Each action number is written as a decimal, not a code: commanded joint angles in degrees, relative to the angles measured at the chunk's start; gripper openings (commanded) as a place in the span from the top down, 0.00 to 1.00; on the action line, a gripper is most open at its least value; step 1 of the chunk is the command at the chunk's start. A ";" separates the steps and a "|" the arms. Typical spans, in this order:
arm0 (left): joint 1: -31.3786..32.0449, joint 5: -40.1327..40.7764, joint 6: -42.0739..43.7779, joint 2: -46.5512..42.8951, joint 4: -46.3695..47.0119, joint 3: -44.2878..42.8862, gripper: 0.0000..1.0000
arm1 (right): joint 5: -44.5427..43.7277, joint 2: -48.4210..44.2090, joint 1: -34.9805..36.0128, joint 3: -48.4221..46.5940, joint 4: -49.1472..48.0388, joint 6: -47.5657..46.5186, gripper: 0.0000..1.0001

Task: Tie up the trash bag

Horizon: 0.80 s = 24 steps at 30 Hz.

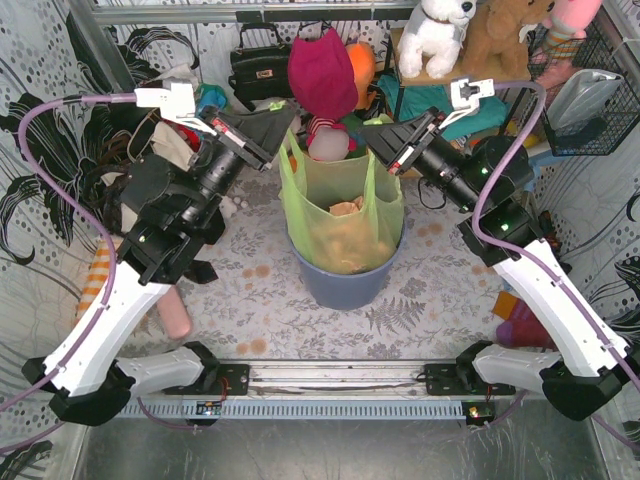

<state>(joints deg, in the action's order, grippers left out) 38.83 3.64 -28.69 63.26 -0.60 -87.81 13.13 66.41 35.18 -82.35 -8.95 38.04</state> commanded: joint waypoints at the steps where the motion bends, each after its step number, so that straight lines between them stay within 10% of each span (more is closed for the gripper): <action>1: -0.44 0.24 0.92 2.13 2.91 -3.22 1.00 | -1.17 -0.47 -0.02 -4.17 -1.44 -1.98 1.00; 9: -0.54 -0.08 4.56 4.46 -0.93 -12.65 1.00 | 2.23 2.91 -0.05 -14.66 -0.94 -3.23 1.00; 24: -0.53 5.61 5.33 -0.13 -1.29 -3.52 0.92 | -1.68 -1.54 -0.09 -3.39 -0.22 -2.85 1.00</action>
<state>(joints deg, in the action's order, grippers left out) 38.52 7.09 -24.36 64.16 -3.92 -93.34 13.39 67.83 35.18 -86.85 -7.66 35.97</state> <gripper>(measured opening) 0.030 0.002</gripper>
